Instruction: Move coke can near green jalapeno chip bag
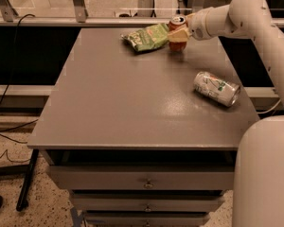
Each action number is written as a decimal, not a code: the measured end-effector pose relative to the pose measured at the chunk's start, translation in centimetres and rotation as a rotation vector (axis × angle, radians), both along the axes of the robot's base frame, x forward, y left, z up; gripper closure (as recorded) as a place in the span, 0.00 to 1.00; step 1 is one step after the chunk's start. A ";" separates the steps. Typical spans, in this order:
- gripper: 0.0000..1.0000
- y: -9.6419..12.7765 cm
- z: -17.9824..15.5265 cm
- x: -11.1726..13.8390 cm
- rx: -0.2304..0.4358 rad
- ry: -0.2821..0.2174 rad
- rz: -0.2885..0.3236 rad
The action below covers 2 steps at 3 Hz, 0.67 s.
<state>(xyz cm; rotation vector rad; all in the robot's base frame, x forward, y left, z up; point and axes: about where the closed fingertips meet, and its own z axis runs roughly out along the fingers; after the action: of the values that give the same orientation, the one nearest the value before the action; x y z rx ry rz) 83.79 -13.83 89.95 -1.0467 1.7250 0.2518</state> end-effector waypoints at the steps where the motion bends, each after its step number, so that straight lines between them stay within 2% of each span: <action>1: 0.12 0.4 -0.1 0.3 0.009 0.002 0.008; 2: 0.00 0.8 -0.1 0.5 0.016 0.003 0.017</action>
Offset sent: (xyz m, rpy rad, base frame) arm 0.0073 0.0055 0.0045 0.0227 -0.0039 0.0178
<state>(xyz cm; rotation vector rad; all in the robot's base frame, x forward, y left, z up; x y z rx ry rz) 84.29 -12.99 89.81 -1.0500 1.7150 0.2770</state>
